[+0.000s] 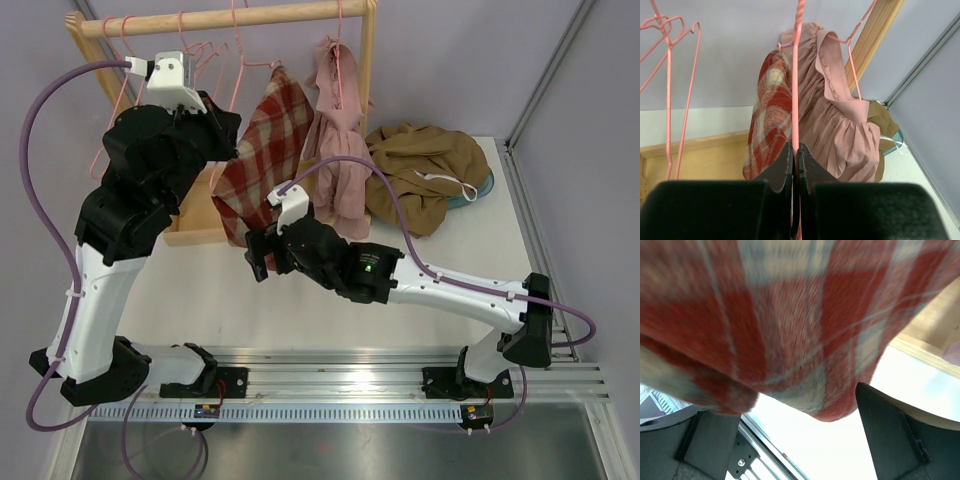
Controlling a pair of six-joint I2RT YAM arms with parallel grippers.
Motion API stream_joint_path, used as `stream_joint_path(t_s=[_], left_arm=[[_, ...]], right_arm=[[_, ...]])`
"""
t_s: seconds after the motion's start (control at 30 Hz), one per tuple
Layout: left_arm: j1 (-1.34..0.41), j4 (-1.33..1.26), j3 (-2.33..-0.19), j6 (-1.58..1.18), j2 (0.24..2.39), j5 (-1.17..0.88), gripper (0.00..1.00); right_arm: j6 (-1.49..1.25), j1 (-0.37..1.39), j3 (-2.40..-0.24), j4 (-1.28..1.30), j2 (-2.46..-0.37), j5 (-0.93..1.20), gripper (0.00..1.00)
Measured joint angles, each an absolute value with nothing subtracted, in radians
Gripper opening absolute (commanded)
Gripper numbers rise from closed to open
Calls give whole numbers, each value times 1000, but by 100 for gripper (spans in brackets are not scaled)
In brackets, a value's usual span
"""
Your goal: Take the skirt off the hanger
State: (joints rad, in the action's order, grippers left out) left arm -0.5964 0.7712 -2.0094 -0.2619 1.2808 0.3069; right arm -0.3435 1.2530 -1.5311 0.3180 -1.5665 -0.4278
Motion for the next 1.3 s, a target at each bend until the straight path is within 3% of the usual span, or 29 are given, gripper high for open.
stream_joint_path(t_s=[0.13,0.27,0.37,0.4,0.47,0.7,0.87,1.0,1.13,1.3], left_arm=[[-596,762,-2035,-262,1285,301,0],[-596,761,-2035,-263,1283,295,0],[-596,767,-2035,-264,1282,292,0],[-596,769,-2035,-264,1282,292,0],[-596,772,-2035,-268,1278,292,0],[-596,777,-2035,-269,1251,293,0],[-598,831,-2040,-251,1251,293,0],[-598,981,-2165,-210,1331,303,0],[-599,1031,-2262,-168,1399,316,0],[-599,851,-2264,-130,1370,351,0]], right_arm=[[-346,1258,-1510,311,-1568,-431,96],[-342,1259,-1503,301,-1589,-455,80],[-329,1259,-1503,282,-1618,-474,56],[-324,1259,-1503,274,-1628,-482,28],[-304,1259,-1503,257,-1647,-496,1],[-295,1267,-1439,142,-1656,-516,0],[-400,1304,-1188,-2,-1613,-514,0],[-524,1347,-988,-118,-1669,-506,0],[-567,1381,-938,-76,-1772,-503,0],[-577,1412,-926,3,-1781,-481,0]])
